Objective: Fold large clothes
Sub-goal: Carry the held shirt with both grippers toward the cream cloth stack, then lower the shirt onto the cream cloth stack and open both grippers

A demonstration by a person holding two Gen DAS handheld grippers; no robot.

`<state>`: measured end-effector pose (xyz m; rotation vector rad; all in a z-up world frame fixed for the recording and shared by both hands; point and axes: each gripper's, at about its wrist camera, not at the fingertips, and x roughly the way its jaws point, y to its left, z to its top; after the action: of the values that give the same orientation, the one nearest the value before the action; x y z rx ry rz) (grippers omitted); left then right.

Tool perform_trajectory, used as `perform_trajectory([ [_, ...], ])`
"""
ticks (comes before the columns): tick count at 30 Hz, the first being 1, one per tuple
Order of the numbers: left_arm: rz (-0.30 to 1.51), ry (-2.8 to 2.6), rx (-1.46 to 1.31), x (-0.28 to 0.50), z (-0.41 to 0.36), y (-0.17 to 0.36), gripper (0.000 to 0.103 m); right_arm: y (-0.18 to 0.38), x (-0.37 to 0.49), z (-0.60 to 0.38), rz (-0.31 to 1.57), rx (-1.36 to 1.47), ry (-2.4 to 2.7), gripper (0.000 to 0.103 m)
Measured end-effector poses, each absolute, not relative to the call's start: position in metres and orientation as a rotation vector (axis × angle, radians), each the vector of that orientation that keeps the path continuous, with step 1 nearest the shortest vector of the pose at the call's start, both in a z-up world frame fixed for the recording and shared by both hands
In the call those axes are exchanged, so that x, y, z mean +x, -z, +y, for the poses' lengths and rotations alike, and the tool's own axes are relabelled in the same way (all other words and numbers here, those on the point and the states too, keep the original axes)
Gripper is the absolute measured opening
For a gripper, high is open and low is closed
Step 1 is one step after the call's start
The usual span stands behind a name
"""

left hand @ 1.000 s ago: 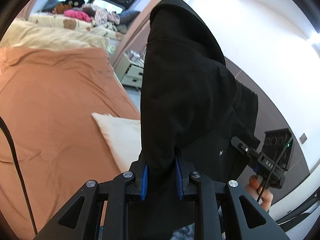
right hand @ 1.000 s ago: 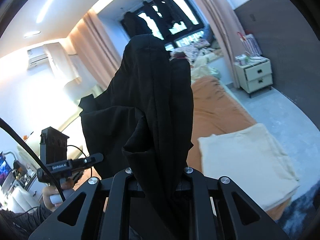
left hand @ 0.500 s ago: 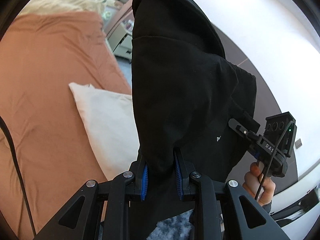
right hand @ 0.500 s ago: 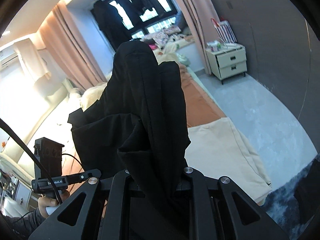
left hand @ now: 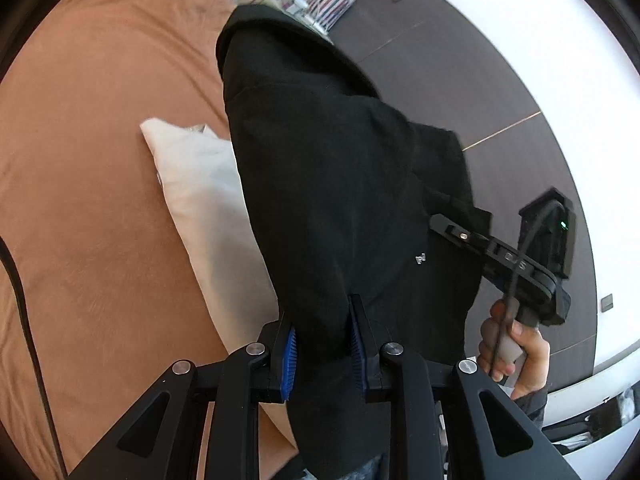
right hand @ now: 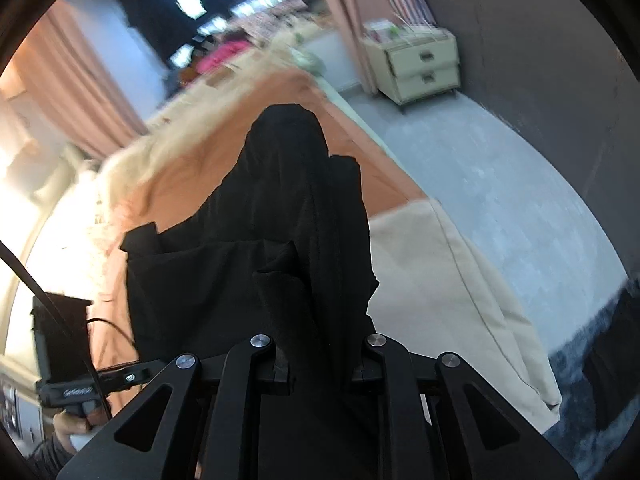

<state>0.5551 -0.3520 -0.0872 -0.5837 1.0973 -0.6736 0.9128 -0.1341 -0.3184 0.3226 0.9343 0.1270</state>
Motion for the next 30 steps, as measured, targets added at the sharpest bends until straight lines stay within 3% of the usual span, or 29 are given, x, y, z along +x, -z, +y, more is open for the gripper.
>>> perform_trajectory([
  [7,1.177,0.612,-0.499,0.568,-0.366,0.114,0.032,0.352,0.945,-0.129,1.116,0.352,0.082,0.029],
  [9,1.176,0.626,-0.479,0.565,-0.368,0.108,0.037,0.345,0.942,-0.129,1.116,0.367,0.111,0.045],
  [11,1.152,0.635,-0.471,0.559,-0.367,0.099,0.054,0.335,0.928,-0.134,1.113,0.394,0.126,0.063],
  [14,1.107,0.630,-0.470,0.548,-0.359,0.089,0.067,0.316,0.894,-0.150,1.064,0.473,0.151,0.064],
  [21,1.142,0.638,-0.454,0.519,-0.341,0.096,0.067,0.300,0.771,-0.168,0.893,0.646,0.135,0.064],
  [30,1.204,0.665,-0.417,0.489,-0.345,0.125,0.067,0.375,0.646,-0.168,0.779,0.841,0.101,0.064],
])
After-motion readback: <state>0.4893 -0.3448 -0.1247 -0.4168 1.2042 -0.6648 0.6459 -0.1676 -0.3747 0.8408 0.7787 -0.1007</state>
